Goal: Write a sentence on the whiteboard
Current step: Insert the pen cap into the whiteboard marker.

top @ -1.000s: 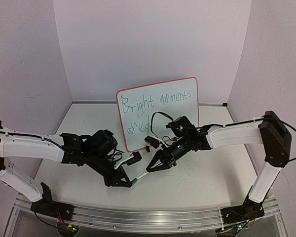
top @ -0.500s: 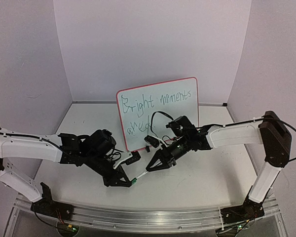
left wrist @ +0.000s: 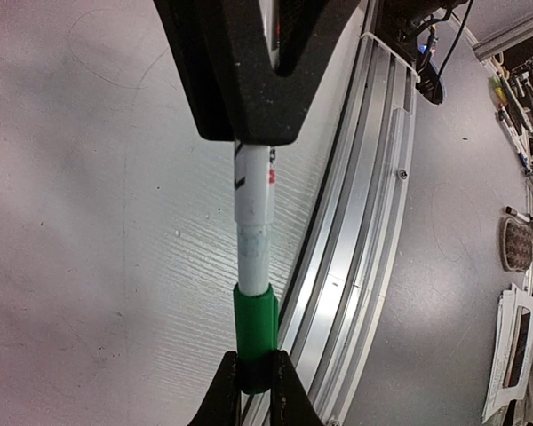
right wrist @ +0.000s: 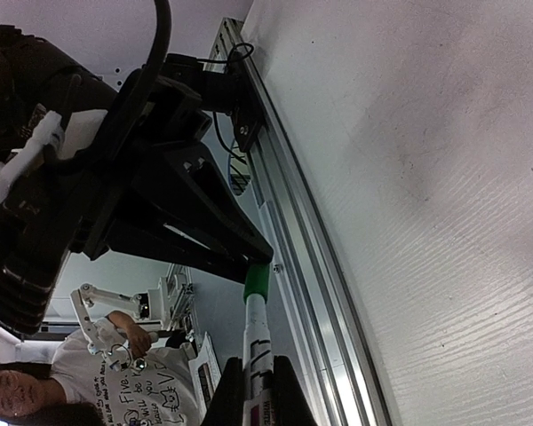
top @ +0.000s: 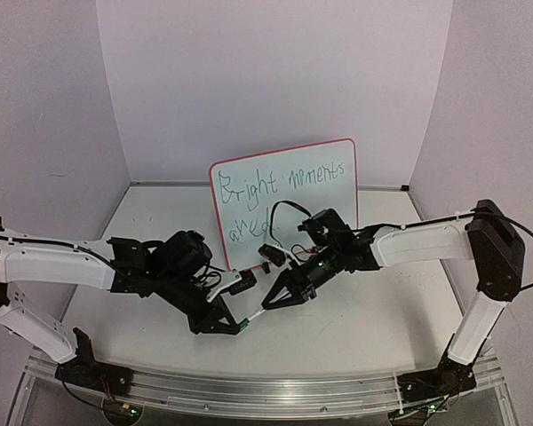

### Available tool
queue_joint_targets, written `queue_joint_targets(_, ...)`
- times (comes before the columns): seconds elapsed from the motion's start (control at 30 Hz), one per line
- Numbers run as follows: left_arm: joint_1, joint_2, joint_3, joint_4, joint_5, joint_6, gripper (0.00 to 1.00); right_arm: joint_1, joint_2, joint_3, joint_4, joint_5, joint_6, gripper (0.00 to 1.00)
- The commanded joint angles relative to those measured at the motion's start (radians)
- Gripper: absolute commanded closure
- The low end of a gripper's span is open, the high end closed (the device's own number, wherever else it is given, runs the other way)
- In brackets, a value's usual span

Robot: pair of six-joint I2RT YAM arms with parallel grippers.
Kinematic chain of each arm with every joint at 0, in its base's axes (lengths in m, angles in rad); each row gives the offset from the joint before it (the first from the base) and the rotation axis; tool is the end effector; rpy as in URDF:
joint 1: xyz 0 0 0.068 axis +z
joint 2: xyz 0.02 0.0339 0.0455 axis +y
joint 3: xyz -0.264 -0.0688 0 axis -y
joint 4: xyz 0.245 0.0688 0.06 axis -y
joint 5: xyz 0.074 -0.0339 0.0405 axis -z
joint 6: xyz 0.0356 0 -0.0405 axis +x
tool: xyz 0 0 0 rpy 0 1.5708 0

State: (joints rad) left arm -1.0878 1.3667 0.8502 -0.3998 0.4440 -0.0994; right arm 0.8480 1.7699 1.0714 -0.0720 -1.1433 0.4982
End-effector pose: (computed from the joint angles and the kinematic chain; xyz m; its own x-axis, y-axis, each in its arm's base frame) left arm 0.1136 -0.2496 0.2190 -0.4581 0.6805 -0.5719 0.8801 0.2566 -0.3995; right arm 0.2152 0.2930 0.1989 -0.7597 -0.5618 -0.3275 -0.4324 0.0603 0.8997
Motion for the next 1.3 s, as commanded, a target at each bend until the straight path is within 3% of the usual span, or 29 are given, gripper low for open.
queue_joint_targets(0.0,-0.004,0.024,0.071,0.027,0.011,0.037,1.00,0.017,0.000,0.032,0.014,-0.024,-0.010,1.00)
queue_joint_targets(0.73,-0.002,0.125,0.229,0.096,0.122,0.066,1.00,0.058,0.010,0.034,0.028,-0.053,-0.042,1.00)
queue_joint_targets(1.27,-0.003,0.108,0.239,0.297,0.086,0.044,1.00,0.070,0.011,0.030,0.064,-0.122,-0.014,1.00)
